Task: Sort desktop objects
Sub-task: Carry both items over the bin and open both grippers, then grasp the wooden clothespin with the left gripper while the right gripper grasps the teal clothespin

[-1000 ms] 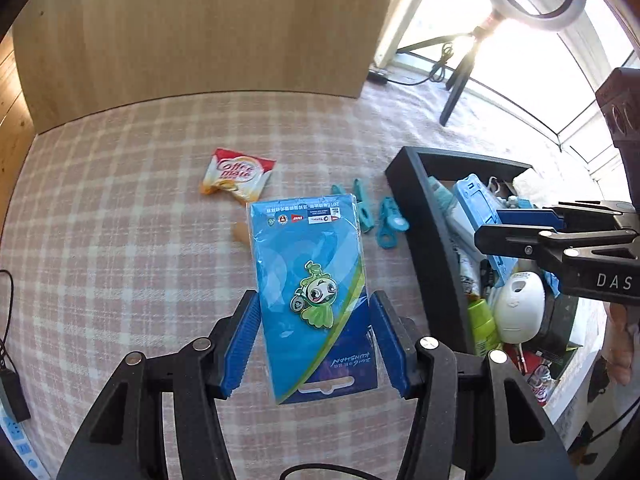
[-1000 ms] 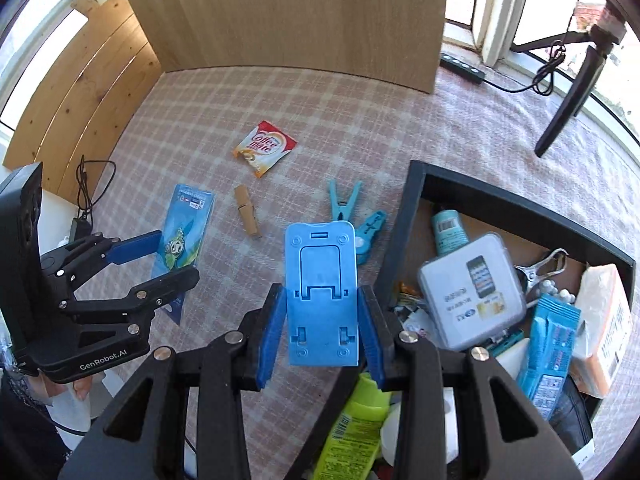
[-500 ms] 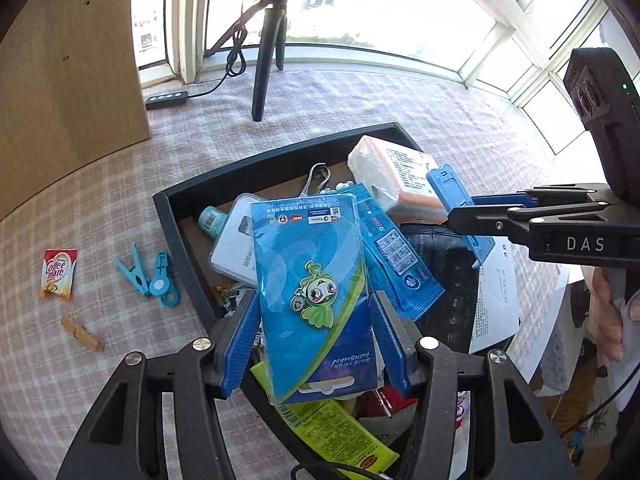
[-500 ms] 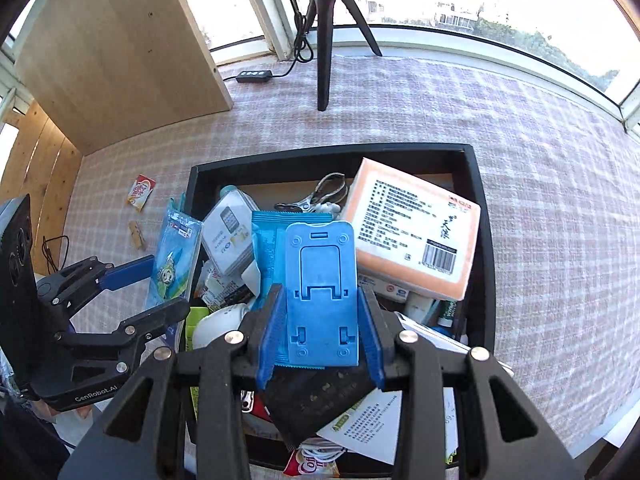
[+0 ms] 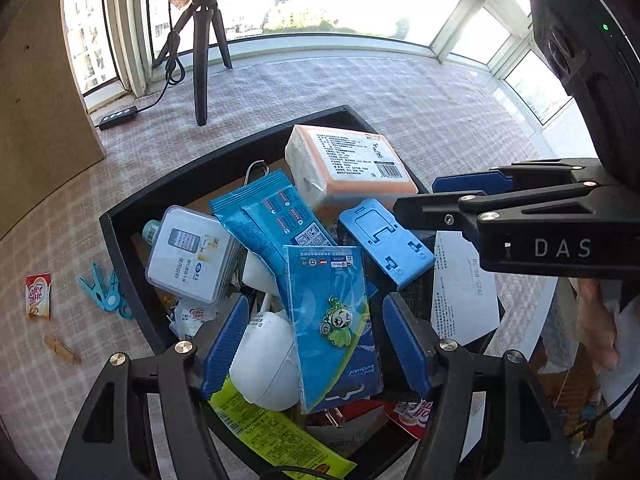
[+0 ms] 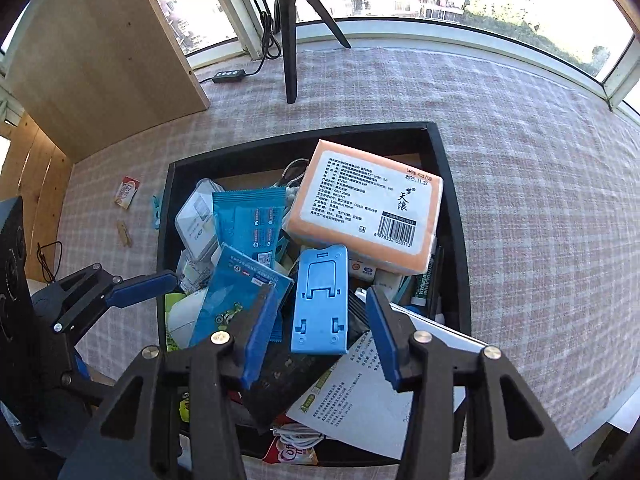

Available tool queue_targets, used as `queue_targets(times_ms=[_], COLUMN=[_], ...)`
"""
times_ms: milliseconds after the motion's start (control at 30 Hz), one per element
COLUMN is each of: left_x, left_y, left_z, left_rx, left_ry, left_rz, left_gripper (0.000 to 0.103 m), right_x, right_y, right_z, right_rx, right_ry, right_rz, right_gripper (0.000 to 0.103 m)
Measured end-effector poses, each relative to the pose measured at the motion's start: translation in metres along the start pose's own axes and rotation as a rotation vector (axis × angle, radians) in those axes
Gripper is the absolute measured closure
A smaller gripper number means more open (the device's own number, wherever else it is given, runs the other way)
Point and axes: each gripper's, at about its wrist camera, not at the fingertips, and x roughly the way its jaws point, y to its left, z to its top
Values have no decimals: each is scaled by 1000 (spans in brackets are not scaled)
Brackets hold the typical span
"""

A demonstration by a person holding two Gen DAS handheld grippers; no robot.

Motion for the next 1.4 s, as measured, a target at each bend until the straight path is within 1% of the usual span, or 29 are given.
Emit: queue_targets(times_ms=[133,233,300,467,633,767,867,1000,1100,1233,1333,1400], left_x=[-7,-11,-13,-22,-31,-38,-37,-28,-20,-9,-2,3], left_y=[12,25,35,77,132,176,206,238,253,258,256,255], left_z=[-3,-8,-13,-27,-44,-58,-68,-77,-81,-81,-79,-78], left_rx=[-21,-43,-50,-120,-229,-322,-401,-511,-578,-603,-590,-587], left_ry=[-13,-17,-20,-18,-19,-22,-7,12,22,30,36,45], left_rz=[14,16,34,76,134,199,226,233,223,232,246,249], left_gripper=[36,36,36,37,38,40,41,45,47,52,55,56], right_x=[-3,-5,-4,-2,7,25,43,72,98,128,147,156], right_y=[1,8,17,48,92,133,163,198,218,236,245,246], right_z=[4,8,11,20,34,47,57,71,82,94,99,102], right_rx=[15,0,-16,-58,-125,-194,-239,-276,-278,-271,-264,-251], right_ry=[-13,-17,-16,-21,-14,8,27,67,114,160,194,208], right_rz=[5,7,11,25,67,85,101,123,135,134,125,113], right_gripper=[56,56,56,56,56,56,56,56,57,59,64,65])
